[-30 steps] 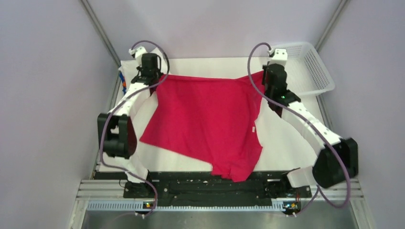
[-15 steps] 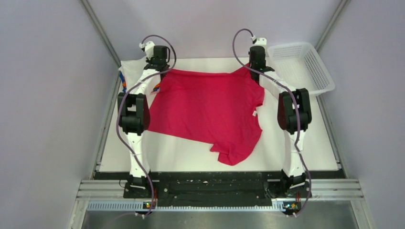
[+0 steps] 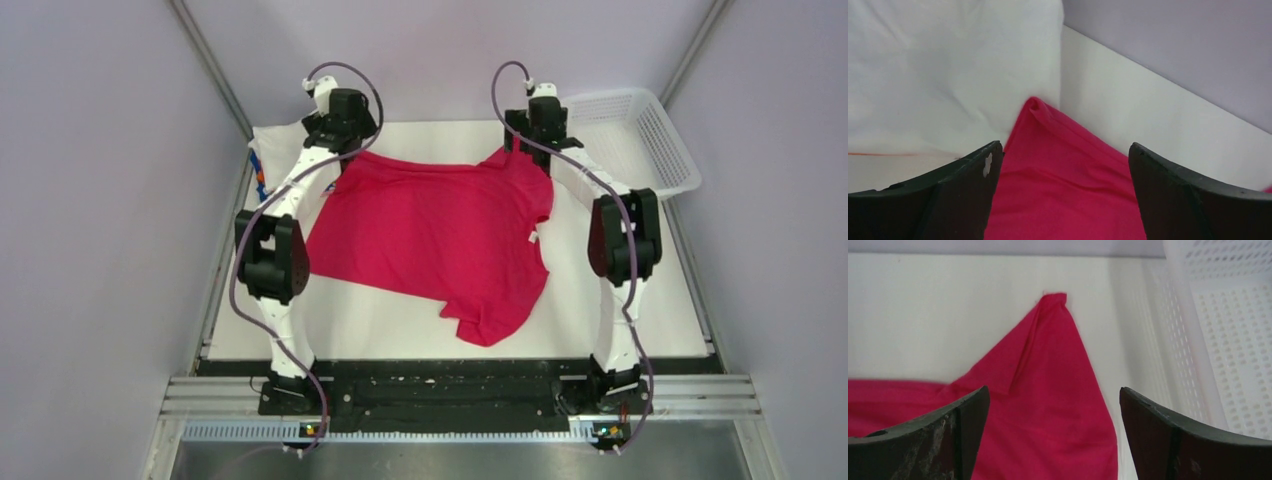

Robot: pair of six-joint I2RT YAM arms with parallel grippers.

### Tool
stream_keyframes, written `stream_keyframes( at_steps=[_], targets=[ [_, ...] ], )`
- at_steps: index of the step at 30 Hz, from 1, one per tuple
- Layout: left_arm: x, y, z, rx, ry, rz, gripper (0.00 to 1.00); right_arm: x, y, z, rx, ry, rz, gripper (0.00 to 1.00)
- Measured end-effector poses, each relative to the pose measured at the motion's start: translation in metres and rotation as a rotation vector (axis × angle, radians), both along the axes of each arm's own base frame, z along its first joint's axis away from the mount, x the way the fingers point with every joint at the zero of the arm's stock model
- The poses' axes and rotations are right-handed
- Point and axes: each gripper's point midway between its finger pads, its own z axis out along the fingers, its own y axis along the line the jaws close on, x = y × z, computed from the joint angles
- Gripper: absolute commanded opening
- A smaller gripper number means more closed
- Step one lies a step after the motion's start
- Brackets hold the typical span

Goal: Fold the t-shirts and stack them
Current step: Flatten out the tshirt

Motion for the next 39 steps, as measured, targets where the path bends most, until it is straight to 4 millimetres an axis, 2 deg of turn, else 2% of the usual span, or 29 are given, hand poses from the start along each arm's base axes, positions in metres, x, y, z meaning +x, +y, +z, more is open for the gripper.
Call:
stream_keyframes(
  at_steps=[4,6,8,11,13,16,19,22,25,28,32,35,39],
  targets=[
    [-0.040,-0.036,0.039,-0.031,-0.050,-0.108,0.99,-0.056,0.004,0.013,0.102,0.055,0.029,0.99],
    [-0.065,-0.049,0.046,-0.056,-0.059,-0.165,0.99,-0.087,0.011,0.022,0.165,0.066,0.057,0.99],
    [-0.087,-0.052,0.042,-0.083,-0.053,-0.195,0.99,-0.120,0.018,0.029,0.226,0.072,0.074,0.99],
    [-0.109,-0.046,0.013,-0.130,-0.001,-0.202,0.99,-0.159,0.043,0.024,0.290,0.105,0.110,0.99],
    [-0.117,-0.042,-0.016,-0.167,0.063,-0.199,0.99,-0.181,0.074,0.011,0.318,0.147,0.156,0.99],
    [-0.129,-0.035,-0.063,-0.204,0.172,-0.165,0.99,-0.223,0.119,-0.022,0.339,0.251,0.236,0.99],
    [-0.142,-0.034,-0.104,-0.235,0.272,-0.150,0.99,-0.262,0.144,-0.056,0.334,0.363,0.287,0.99],
    [-0.154,-0.037,-0.141,-0.267,0.367,-0.144,0.99,-0.280,0.146,-0.080,0.317,0.435,0.280,0.99],
    [-0.169,-0.037,-0.163,-0.283,0.428,-0.138,0.99,-0.292,0.141,-0.096,0.308,0.474,0.258,0.99],
    [-0.174,-0.038,-0.165,-0.299,0.417,-0.136,0.99,-0.305,0.129,-0.117,0.300,0.513,0.216,0.99],
    [-0.193,-0.036,-0.165,-0.319,0.400,-0.131,0.99,-0.312,0.126,-0.115,0.343,0.491,0.192,0.99],
    [-0.220,-0.037,-0.165,-0.337,0.400,-0.132,0.99,-0.322,0.119,-0.115,0.370,0.482,0.171,0.99],
    [-0.272,-0.046,-0.166,-0.352,0.430,-0.150,0.99,-0.338,0.108,-0.115,0.374,0.500,0.156,0.99]
  ],
)
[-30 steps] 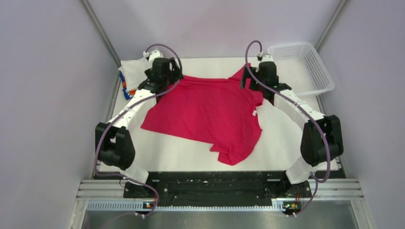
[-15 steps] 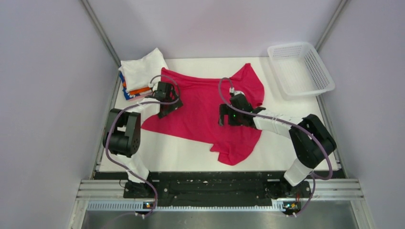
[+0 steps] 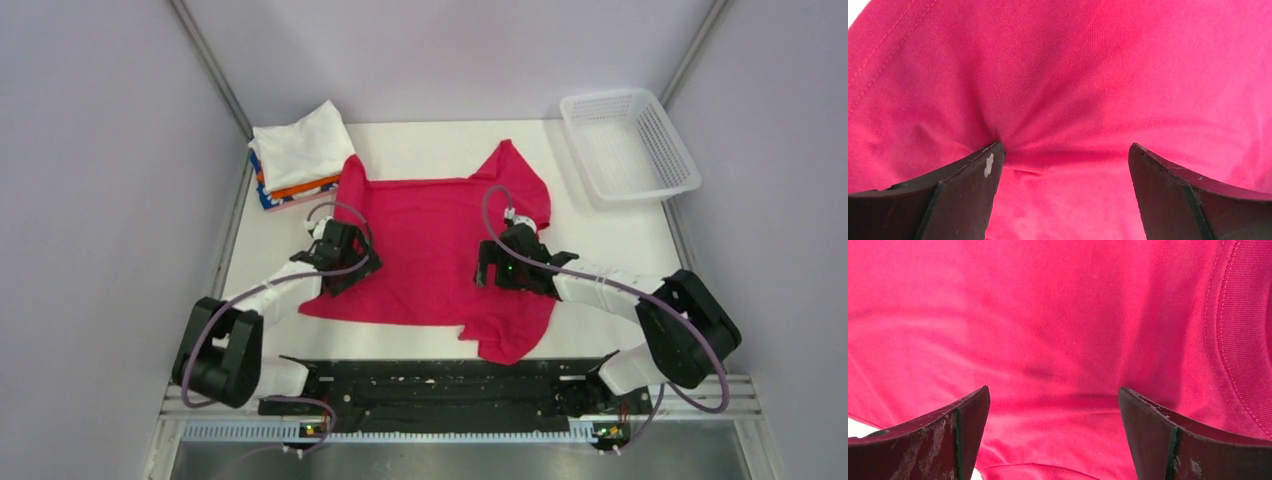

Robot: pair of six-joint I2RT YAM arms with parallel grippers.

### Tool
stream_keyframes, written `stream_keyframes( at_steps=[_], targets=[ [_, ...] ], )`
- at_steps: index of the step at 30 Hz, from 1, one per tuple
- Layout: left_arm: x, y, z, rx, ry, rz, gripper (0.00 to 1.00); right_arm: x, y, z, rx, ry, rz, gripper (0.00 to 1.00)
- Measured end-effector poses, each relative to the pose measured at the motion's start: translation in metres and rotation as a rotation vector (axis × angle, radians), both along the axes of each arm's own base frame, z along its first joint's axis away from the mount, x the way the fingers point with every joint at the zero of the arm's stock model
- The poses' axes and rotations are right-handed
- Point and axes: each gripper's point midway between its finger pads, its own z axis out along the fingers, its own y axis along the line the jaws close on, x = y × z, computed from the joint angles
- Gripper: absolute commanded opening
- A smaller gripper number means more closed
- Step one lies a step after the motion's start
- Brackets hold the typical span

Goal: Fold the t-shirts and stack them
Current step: Flatten out the tshirt

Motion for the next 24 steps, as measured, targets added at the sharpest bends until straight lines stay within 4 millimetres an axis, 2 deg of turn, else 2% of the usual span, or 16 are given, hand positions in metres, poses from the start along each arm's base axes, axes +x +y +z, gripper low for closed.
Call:
stream_keyframes(
  at_steps=[3,9,11,14,17,20,22,24],
  targets=[
    [-0.041,-0.001,-0.002,-0.010,0.049,-0.003,0.99,-0.024,-0.010,-0.002,-0.026,0.032,0.015,0.99],
    [-0.099,0.005,-0.005,-0.011,0.159,0.017,0.99,-0.082,-0.014,-0.004,-0.048,0.111,0.133,0.99],
    [-0.114,0.008,-0.004,-0.002,0.198,0.019,0.99,-0.093,-0.016,-0.002,-0.046,0.132,0.159,0.99],
    [-0.123,0.010,0.002,0.000,0.202,0.016,0.99,-0.096,-0.021,0.008,-0.050,0.112,0.169,0.99],
    [-0.113,0.007,0.018,-0.005,0.160,0.001,0.99,-0.080,-0.023,0.030,-0.043,0.044,0.137,0.99],
    [-0.082,-0.004,0.041,-0.021,0.066,-0.021,0.99,-0.047,-0.030,0.054,-0.013,-0.028,0.043,0.99],
    [-0.053,-0.015,0.056,-0.029,-0.004,-0.034,0.99,-0.022,-0.048,0.063,0.004,-0.059,-0.063,0.99],
    [-0.029,-0.023,0.065,-0.024,-0.040,-0.043,0.99,0.001,-0.076,0.064,0.005,-0.069,-0.196,0.99]
  ],
)
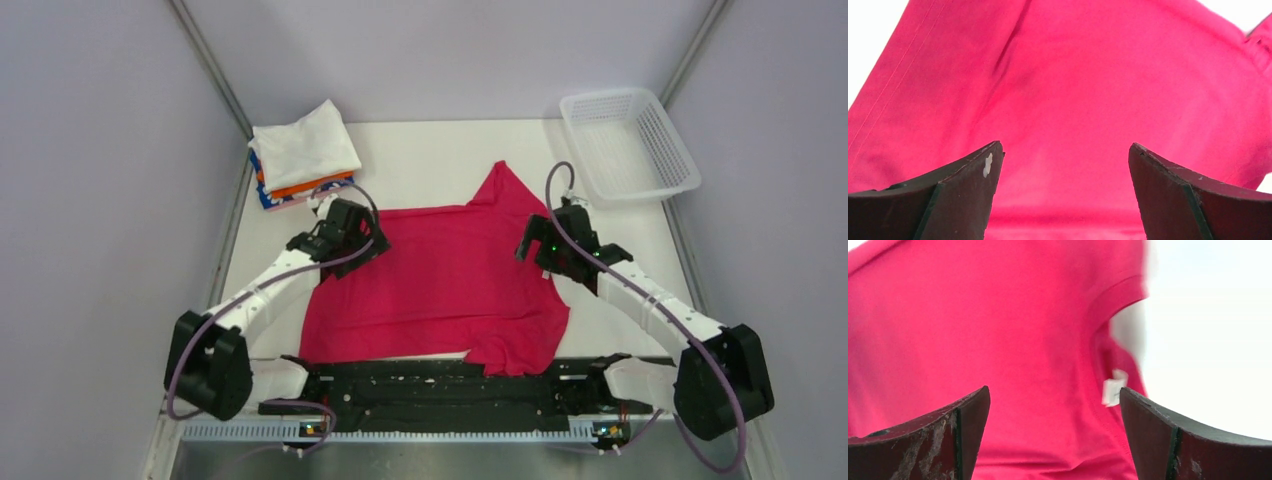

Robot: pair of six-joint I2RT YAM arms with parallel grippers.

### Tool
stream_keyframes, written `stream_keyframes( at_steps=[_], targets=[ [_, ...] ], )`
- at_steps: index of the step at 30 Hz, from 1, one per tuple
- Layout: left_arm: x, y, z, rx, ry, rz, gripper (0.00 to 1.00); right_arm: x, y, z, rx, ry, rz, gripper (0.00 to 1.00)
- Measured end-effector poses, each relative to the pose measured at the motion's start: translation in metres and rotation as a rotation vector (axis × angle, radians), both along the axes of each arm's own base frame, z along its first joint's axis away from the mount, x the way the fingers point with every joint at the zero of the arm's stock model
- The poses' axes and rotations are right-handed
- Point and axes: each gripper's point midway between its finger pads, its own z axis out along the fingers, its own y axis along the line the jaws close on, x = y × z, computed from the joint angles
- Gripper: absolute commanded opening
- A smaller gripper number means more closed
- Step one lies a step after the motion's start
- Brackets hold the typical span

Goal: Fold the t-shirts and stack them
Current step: Flatten out the tshirt

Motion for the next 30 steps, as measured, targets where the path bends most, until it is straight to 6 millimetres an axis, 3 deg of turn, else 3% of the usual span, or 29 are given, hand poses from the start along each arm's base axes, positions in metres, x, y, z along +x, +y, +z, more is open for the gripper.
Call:
stream_keyframes(
  at_steps=[3,8,15,23,30],
  targets=[
    [0.037,-0.010,0.004,0.019,-0.026,-0.005,0.99,0.016,-0.027,-0.009,-0.008,0.019,-0.121,0.99],
    [0.078,-0.012,-0.021,0.004,-0.001,-0.003,0.99,0.030,-0.029,-0.035,-0.015,0.065,-0.147,0.99],
    [0.096,0.014,-0.061,-0.047,0.089,0.052,0.99,0.046,-0.020,-0.058,-0.009,0.092,-0.139,0.99],
    [0.115,0.037,-0.058,-0.072,0.047,0.109,0.99,0.067,-0.017,-0.063,-0.013,0.064,-0.154,0.99],
    [0.111,0.057,-0.060,-0.022,0.045,0.161,0.99,0.074,-0.045,-0.065,-0.055,0.064,-0.272,0.99]
  ],
)
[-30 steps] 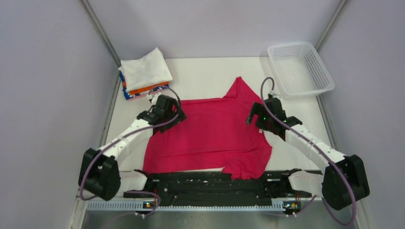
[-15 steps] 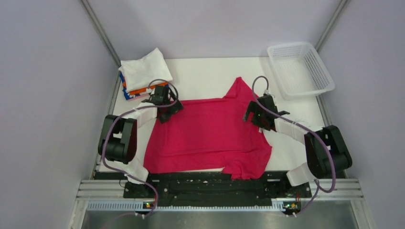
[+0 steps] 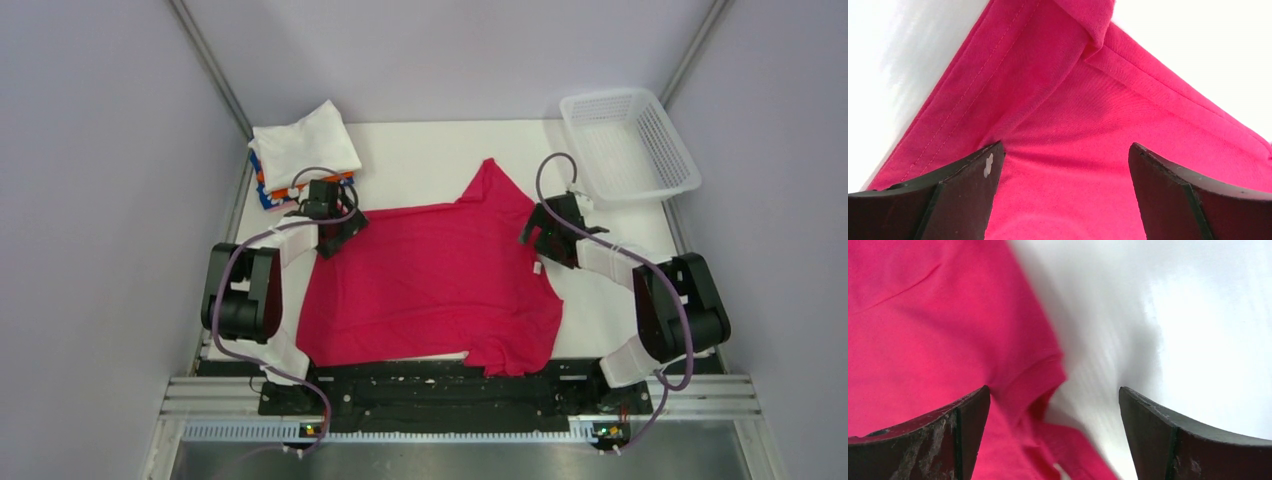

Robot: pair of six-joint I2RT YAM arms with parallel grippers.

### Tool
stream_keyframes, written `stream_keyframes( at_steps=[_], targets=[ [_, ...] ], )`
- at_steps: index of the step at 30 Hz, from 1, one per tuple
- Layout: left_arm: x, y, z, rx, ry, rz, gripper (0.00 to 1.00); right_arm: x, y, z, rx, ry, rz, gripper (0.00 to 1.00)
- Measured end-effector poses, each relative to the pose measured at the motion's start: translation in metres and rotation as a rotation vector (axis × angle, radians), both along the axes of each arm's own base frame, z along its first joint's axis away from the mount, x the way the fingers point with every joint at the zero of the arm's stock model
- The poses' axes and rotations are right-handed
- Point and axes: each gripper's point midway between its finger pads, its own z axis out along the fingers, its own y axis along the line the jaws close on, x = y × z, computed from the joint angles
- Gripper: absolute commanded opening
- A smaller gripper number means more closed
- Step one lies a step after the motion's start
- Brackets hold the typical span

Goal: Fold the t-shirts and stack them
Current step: Flatten out the tshirt

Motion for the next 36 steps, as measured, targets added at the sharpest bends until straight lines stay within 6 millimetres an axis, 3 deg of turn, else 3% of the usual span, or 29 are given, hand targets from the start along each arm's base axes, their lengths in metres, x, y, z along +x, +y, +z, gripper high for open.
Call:
stream_keyframes(
  at_steps=[4,8,16,22,26,29,36],
  targets=[
    [-0.005,0.013,-0.001,0.022,0.010,0.032,0.99,0.001,-0.022,-0.001,-0.026,0.008,-0.074,0.99],
    [-0.006,0.015,-0.001,0.024,0.015,0.027,0.99,0.001,-0.025,0.000,-0.022,0.010,-0.070,0.99],
    [-0.008,0.011,0.002,0.013,0.014,0.001,0.99,0.006,0.018,0.018,0.172,-0.072,0.103,0.99],
    [-0.008,0.008,0.002,-0.002,0.014,-0.010,0.99,0.011,0.039,0.029,0.234,-0.119,0.173,0.99],
    [-0.009,0.006,0.002,-0.010,0.016,-0.016,0.99,0.013,0.051,0.030,0.262,-0.131,0.207,0.99],
    [-0.009,0.006,0.002,-0.012,0.016,-0.018,0.99,0.013,0.058,0.020,0.281,-0.113,0.222,0.99],
    [-0.009,0.006,0.002,-0.010,0.016,-0.017,0.99,0.027,0.055,0.013,0.258,-0.118,0.169,0.99]
  ],
)
